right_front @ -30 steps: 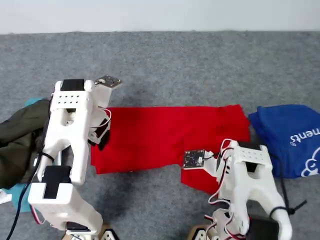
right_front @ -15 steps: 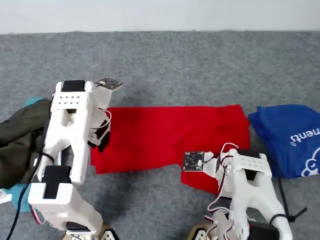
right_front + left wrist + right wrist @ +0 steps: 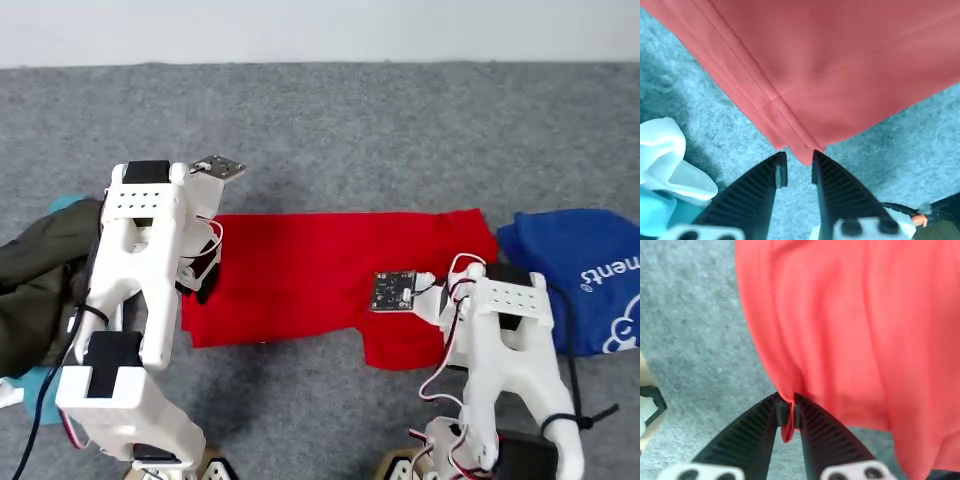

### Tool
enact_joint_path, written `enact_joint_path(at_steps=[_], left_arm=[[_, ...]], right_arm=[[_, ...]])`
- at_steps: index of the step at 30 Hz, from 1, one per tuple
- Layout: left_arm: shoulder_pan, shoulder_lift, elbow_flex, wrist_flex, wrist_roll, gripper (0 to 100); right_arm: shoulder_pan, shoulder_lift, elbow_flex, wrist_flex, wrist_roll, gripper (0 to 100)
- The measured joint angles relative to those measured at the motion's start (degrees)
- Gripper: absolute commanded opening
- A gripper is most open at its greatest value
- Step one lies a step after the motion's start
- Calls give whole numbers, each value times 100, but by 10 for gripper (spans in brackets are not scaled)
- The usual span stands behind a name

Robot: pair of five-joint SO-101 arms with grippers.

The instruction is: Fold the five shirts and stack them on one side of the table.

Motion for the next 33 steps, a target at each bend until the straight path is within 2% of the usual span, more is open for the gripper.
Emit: enact_joint_path(at_steps=[5, 12, 20, 27, 33], left_arm=[[0, 0, 0, 0, 0, 94], [0, 0, 0, 0, 0, 94], [0, 0, 0, 0, 0, 94], [0, 0, 0, 0, 0, 94], [0, 0, 0, 0, 0, 94]], right_arm=[[-167, 0, -158, 0, -114, 9], [-387, 9, -1002, -360, -747, 9], [-536, 9, -1090, -1301, -1160, 9], [-536, 35, -1090, -1741, -1213, 9], [-536, 809, -1090, -2497, -1574, 11]])
